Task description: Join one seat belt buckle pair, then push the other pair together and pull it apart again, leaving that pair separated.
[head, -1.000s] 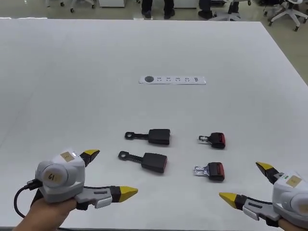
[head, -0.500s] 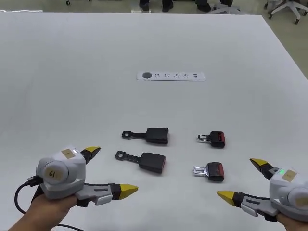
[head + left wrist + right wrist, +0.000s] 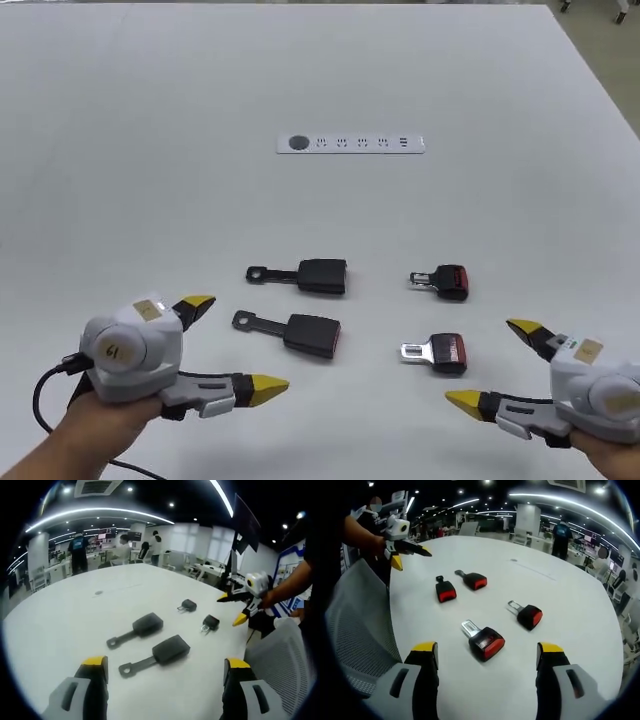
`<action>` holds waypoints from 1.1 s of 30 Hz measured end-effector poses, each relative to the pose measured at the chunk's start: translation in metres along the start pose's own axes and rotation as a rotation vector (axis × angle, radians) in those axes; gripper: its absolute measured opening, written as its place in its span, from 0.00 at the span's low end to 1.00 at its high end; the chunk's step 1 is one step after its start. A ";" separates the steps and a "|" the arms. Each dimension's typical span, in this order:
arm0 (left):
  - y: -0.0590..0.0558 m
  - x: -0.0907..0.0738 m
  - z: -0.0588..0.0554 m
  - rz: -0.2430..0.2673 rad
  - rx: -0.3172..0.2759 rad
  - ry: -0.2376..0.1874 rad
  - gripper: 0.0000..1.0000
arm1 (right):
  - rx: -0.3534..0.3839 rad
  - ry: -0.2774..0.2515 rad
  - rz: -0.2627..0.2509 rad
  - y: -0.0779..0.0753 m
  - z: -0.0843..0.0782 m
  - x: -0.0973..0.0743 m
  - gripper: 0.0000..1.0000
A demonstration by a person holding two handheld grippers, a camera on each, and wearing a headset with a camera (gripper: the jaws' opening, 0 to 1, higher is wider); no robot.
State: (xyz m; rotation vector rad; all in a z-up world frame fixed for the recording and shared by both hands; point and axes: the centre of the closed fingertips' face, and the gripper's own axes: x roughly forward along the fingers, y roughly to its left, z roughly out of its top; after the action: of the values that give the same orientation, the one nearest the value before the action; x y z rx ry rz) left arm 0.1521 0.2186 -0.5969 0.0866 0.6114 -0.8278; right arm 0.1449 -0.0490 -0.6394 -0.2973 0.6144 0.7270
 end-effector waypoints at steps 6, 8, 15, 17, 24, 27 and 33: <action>0.005 0.012 -0.006 -0.023 0.009 0.018 0.97 | 0.003 0.007 0.024 -0.003 0.002 0.008 0.80; 0.005 0.016 -0.005 -0.034 0.016 0.024 0.97 | -0.003 0.014 0.033 -0.004 0.002 0.010 0.79; 0.006 0.030 -0.011 -0.071 0.031 0.055 0.95 | -0.028 0.046 0.079 -0.002 -0.001 0.019 0.76; 0.008 0.034 -0.013 -0.086 0.038 0.066 0.93 | -0.027 0.050 0.086 -0.003 -0.002 0.020 0.75; 0.011 0.047 -0.016 -0.123 0.090 0.103 0.92 | -0.044 0.076 0.149 -0.002 -0.007 0.028 0.72; 0.010 0.052 -0.021 -0.148 0.124 0.133 0.89 | -0.052 0.089 0.171 -0.001 -0.010 0.030 0.70; -0.003 0.061 -0.024 -0.234 0.224 0.179 0.84 | -0.071 0.115 0.234 0.002 -0.016 0.036 0.68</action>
State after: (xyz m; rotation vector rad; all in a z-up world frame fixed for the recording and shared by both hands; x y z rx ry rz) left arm 0.1702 0.1830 -0.6492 0.3004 0.7039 -1.1222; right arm 0.1574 -0.0364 -0.6744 -0.3380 0.7413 0.9627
